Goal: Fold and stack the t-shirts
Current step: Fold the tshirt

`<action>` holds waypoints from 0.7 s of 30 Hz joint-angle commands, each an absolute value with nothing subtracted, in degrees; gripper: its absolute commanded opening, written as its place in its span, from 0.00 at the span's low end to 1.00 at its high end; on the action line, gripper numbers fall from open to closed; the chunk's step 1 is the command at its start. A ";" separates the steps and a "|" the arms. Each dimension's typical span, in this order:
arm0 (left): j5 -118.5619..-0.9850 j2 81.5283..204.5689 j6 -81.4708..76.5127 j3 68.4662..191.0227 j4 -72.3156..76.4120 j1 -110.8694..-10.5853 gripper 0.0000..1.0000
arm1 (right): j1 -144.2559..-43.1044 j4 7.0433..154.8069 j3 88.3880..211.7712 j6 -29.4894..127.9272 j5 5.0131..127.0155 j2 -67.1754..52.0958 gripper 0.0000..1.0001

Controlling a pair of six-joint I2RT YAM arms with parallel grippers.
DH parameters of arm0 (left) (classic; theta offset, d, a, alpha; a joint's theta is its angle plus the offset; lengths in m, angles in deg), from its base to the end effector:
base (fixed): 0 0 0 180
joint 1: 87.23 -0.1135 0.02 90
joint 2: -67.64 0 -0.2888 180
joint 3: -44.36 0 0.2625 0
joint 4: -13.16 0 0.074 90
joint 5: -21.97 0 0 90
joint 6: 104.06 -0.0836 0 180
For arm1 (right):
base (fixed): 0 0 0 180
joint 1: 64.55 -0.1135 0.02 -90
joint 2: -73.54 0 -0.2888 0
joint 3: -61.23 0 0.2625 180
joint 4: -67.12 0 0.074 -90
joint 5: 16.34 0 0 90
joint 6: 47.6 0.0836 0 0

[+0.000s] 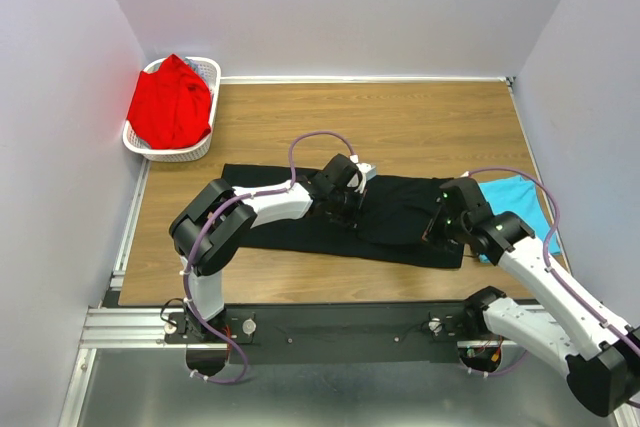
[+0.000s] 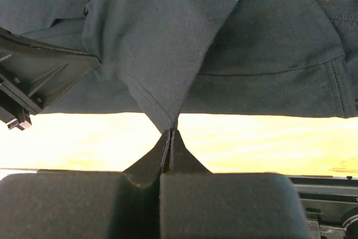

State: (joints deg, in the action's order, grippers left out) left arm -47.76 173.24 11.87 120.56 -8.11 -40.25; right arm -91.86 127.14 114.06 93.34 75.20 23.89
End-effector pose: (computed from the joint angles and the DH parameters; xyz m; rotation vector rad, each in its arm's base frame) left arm 0.2674 -0.3290 0.1449 0.6472 2.5616 -0.9390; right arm 0.1621 0.0812 0.2162 0.5503 2.5793 0.4680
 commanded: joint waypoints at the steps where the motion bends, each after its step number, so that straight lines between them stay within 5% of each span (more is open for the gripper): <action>1: -47.56 171.79 11.34 121.03 -9.28 -40.29 0.08 | -92.15 129.90 116.02 92.59 74.01 25.11 0.00; 17: -48.35 170.39 11.69 121.21 -9.90 -40.38 0.15 | -93.12 122.00 112.16 92.07 71.02 20.28 0.03; 20: -49.05 169.60 11.43 121.73 -10.86 -40.29 0.20 | -93.12 121.73 112.23 91.01 71.72 19.05 0.24; 21: -49.66 168.81 10.91 122.17 -12.17 -40.38 0.21 | -93.12 122.34 113.28 90.31 72.59 19.05 0.45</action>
